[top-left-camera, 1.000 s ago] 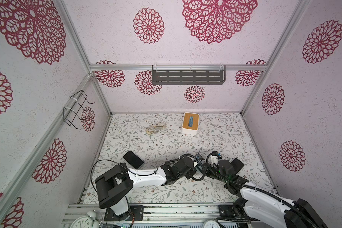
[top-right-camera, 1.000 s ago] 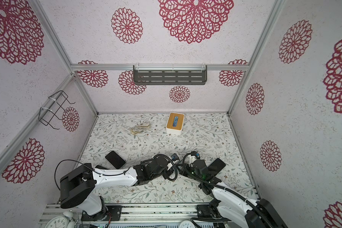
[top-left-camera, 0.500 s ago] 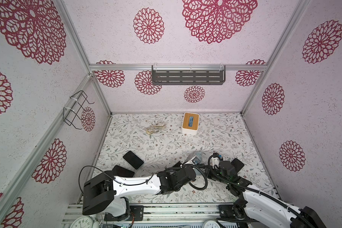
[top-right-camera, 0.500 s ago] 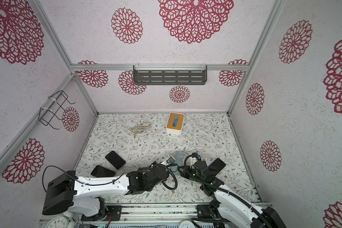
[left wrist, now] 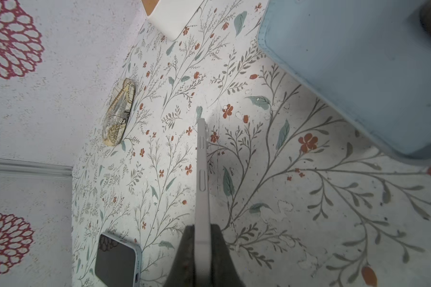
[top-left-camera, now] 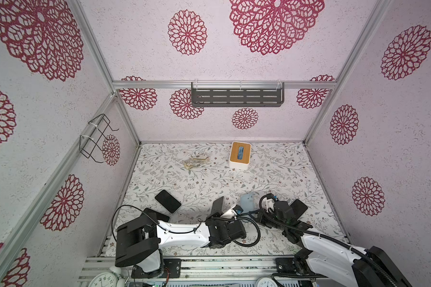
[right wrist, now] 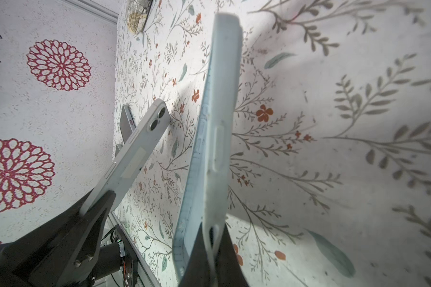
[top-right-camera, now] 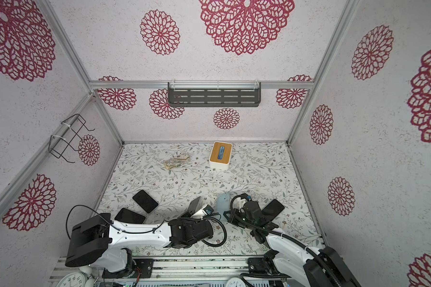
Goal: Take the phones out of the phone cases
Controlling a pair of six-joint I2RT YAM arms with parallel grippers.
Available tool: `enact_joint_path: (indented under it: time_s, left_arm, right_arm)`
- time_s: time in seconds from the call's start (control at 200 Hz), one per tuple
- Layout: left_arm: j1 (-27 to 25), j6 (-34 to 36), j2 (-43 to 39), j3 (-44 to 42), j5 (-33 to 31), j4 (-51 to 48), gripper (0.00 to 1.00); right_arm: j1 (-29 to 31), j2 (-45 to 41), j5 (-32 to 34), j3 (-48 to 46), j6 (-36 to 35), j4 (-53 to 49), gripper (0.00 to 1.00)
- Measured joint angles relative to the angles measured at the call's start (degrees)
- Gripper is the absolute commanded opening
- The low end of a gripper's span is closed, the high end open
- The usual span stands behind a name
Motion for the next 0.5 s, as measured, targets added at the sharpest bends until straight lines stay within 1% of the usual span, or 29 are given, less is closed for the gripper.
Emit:
enact_joint_path:
  time_s: [0.04, 0.075, 0.13, 0.415, 0.48, 0.5]
  left_arm:
    - [-0.17, -0.24, 0.48, 0.35, -0.26, -0.2, 0.07]
    - [-0.31, -0.48, 0.87, 0.66, -0.44, -0.42, 0.13]
    - [-0.63, -1.09, 1.84, 1.29, -0.66, -0.94, 0.17]
    - [-5.11, -4.85, 10.27, 3.52, 2.19, -2.86, 0.29]
    - [-5.6, -5.92, 11.34, 3.52, 2.51, -3.26, 0.32]
    - [-5.68, -6.12, 11.52, 3.52, 2.62, -3.37, 0.35]
  right_arm:
    - [0.17, 1.36, -0.39, 0.02, 0.04, 1.09, 0.0]
    - [0.35, 2.64, -0.83, 0.04, 0.07, 1.92, 0.0]
    - [0.61, 4.7, -1.46, 0.07, 0.02, 2.99, 0.0]
    - [1.18, 12.96, -3.82, 1.77, -0.04, 7.78, 0.0]
    - [1.4, 14.19, -4.31, 2.34, -0.09, 8.61, 0.0]
    - [1.51, 14.53, -4.44, 2.49, -0.11, 8.87, 0.0]
